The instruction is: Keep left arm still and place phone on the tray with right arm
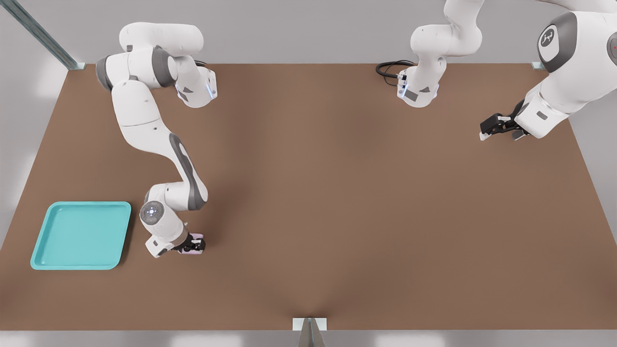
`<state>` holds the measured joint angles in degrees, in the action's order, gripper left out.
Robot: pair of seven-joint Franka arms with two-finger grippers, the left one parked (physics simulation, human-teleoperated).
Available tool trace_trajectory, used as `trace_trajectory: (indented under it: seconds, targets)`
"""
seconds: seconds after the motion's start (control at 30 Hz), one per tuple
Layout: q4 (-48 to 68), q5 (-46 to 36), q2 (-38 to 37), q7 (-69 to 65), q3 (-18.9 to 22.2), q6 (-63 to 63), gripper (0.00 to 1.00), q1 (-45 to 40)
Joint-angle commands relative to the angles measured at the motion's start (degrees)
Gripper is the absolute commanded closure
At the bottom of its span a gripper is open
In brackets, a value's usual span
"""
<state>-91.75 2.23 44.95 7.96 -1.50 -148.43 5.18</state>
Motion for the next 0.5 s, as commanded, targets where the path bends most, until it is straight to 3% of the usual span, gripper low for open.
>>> trace_trajectory:
  seconds: [0.0, 0.2, 0.37, 0.47]
  targets:
    - [0.0, 1.1, -2.2, -0.2, 0.0, 3.5, 0.23, -0.2]
    - [-0.3, 1.1, -10.8, -12.7, -0.4, 14.8, 0.23, -9.3]
    - [-0.4, 0.8, -10.3, -35.3, -0.5, 14.6, 0.23, -24.0]
    - [-0.2, 0.7, -8.2, -41.7, -0.6, 13.9, 0.23, -29.1]
